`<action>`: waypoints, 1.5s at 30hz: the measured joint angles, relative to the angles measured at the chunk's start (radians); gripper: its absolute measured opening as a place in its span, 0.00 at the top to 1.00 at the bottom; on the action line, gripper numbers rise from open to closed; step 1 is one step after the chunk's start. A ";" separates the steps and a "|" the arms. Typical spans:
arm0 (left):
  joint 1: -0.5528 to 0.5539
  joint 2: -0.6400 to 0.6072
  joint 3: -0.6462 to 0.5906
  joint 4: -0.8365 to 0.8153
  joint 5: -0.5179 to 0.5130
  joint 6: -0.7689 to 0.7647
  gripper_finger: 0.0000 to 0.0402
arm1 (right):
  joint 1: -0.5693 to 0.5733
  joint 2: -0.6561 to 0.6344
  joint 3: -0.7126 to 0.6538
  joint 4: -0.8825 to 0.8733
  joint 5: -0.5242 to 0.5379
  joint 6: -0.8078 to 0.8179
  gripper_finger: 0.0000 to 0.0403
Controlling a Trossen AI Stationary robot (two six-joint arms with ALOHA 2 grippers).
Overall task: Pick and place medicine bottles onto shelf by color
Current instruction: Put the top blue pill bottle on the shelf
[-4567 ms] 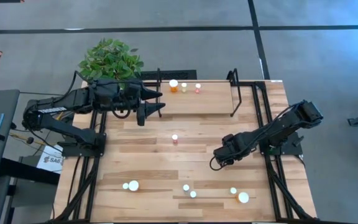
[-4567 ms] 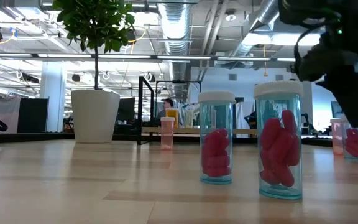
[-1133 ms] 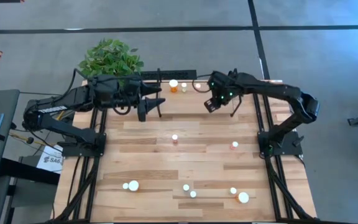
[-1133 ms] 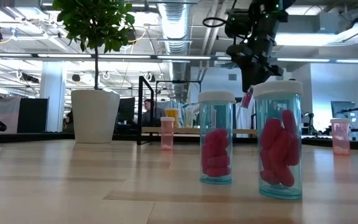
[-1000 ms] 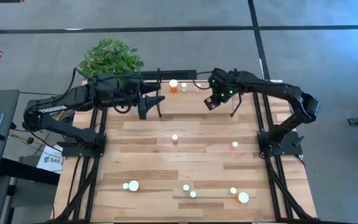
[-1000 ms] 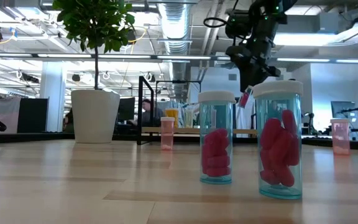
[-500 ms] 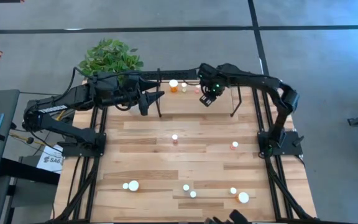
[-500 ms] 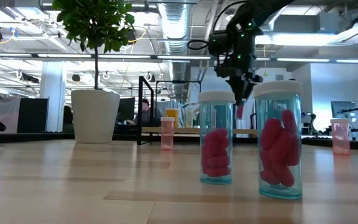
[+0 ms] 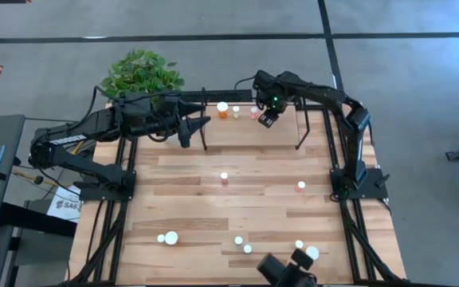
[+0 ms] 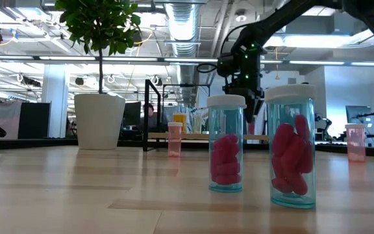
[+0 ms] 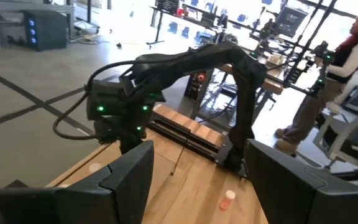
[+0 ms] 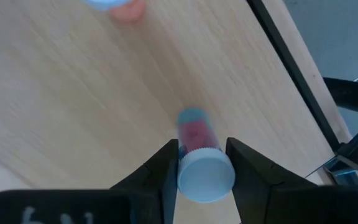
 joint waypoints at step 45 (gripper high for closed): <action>0.000 0.000 0.000 0.000 -0.058 -0.026 0.41 | -0.002 0.004 0.033 0.056 -0.052 -0.265 0.65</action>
